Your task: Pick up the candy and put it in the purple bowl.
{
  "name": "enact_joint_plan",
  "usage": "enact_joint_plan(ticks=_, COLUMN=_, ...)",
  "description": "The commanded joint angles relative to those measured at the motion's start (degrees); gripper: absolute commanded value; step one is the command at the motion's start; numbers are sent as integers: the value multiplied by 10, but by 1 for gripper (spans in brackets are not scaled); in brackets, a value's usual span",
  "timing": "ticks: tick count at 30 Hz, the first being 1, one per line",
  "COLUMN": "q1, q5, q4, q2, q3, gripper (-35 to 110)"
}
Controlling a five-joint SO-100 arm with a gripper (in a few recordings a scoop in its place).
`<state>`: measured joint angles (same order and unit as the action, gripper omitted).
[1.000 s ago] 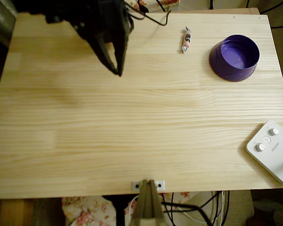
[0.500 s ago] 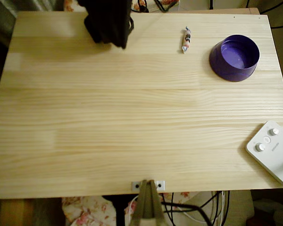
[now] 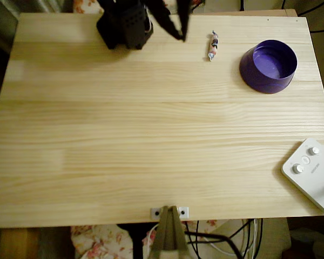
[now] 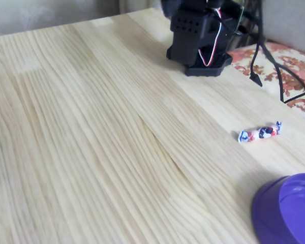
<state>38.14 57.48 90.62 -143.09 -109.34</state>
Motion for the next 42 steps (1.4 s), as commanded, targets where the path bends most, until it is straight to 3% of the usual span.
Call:
enact_joint_plan(ticks=1, q1=71, q5=69, q4=-25, q2=25, q3=8, gripper=1)
enact_joint_plan(ticks=9, q1=200, q5=248, q4=-107, q2=40, q3=-120, gripper=3)
enact_joint_plan(ticks=16, q1=288, q5=345, q4=-159, q2=138, q3=-136, gripper=7)
enact_joint_plan(ticks=31, q1=405, q5=432, q4=-245, q2=270, q3=-132, gripper=13)
enact_joint_plan(ticks=42, q1=432, q5=454, q4=-336, q2=311, q3=-149, gripper=15)
